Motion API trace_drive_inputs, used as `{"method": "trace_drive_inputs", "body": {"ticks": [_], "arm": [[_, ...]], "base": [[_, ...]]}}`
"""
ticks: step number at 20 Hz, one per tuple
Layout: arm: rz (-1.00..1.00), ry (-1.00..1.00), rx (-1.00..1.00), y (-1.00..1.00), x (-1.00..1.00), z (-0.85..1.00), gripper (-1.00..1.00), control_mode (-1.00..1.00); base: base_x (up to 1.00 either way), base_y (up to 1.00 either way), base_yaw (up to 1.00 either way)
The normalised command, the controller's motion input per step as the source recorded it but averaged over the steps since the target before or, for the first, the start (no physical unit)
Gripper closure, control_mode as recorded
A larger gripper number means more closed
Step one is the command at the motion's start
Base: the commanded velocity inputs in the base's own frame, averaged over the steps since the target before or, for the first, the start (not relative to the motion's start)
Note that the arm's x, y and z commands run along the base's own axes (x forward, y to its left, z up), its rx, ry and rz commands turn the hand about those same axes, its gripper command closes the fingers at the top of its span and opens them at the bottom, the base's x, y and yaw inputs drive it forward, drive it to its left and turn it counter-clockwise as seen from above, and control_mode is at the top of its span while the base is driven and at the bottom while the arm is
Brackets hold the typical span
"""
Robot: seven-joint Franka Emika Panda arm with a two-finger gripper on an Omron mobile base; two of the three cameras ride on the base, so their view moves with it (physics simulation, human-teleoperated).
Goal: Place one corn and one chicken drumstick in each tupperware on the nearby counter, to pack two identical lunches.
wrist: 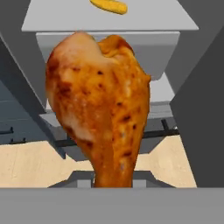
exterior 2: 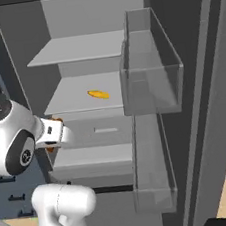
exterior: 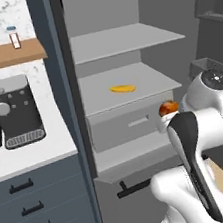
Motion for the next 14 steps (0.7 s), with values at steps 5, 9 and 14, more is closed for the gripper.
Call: {"method": "trace_drive_inputs", "body": {"ticks": [5, 9, 14], "arm": [[0.0, 0.0, 0.0, 0.0, 0.0, 0.0, 1.0, 1.0], [0.0, 0.0, 0.0, 0.0, 0.0, 0.0, 1.0, 1.0], [0.0, 0.0, 0.0, 0.0, 0.0, 0.0, 1.0, 1.0]], "base": [[-1.0, 0.59, 0.06], [-0.53, 0.96, 0.08], [0.1, 1.0, 0.21]]}}
